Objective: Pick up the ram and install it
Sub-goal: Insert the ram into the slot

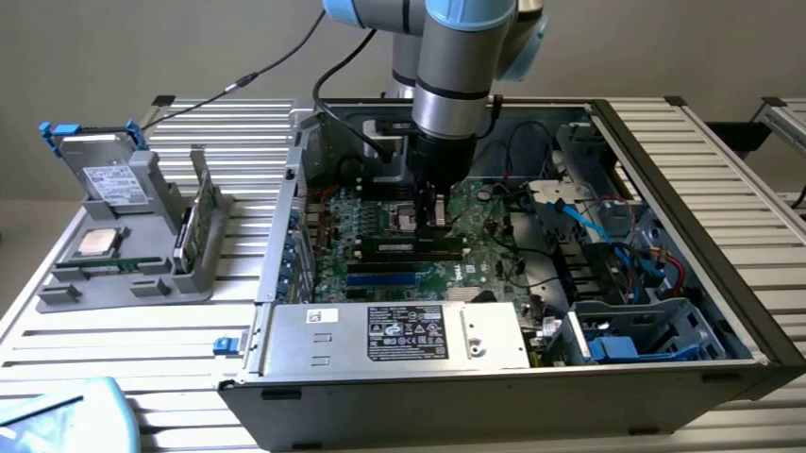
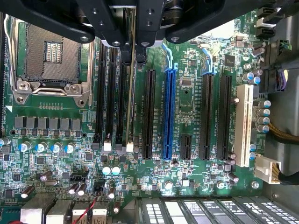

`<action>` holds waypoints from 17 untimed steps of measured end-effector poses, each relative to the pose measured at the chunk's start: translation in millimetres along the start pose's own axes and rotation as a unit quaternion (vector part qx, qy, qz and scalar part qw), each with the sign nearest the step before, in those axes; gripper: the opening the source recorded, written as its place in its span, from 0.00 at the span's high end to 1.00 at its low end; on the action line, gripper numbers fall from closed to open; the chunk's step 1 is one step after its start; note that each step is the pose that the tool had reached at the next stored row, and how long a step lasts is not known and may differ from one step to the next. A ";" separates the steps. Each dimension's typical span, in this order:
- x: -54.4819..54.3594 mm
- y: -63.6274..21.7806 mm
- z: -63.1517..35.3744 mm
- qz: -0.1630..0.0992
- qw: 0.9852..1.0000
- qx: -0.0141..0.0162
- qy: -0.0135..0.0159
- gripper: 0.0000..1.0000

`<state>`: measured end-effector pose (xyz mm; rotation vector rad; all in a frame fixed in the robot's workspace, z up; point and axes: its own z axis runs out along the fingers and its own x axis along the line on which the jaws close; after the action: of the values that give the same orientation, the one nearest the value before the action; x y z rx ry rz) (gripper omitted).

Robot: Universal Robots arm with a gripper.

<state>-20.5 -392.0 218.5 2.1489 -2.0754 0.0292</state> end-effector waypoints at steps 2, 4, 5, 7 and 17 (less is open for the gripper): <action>-0.9 0.0 -0.1 0.000 1.000 0.000 0.000 0.86; -1.8 -0.1 -0.3 -0.001 1.000 0.000 0.000 0.86; -1.8 -0.1 -0.3 -0.001 1.000 0.000 0.001 0.86; -1.9 -0.1 0.2 -0.002 1.000 0.000 0.001 0.86; -2.1 -0.1 2.1 -0.003 1.000 0.000 0.001 0.86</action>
<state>-20.7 -390.2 216.2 2.1551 -2.0668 0.0319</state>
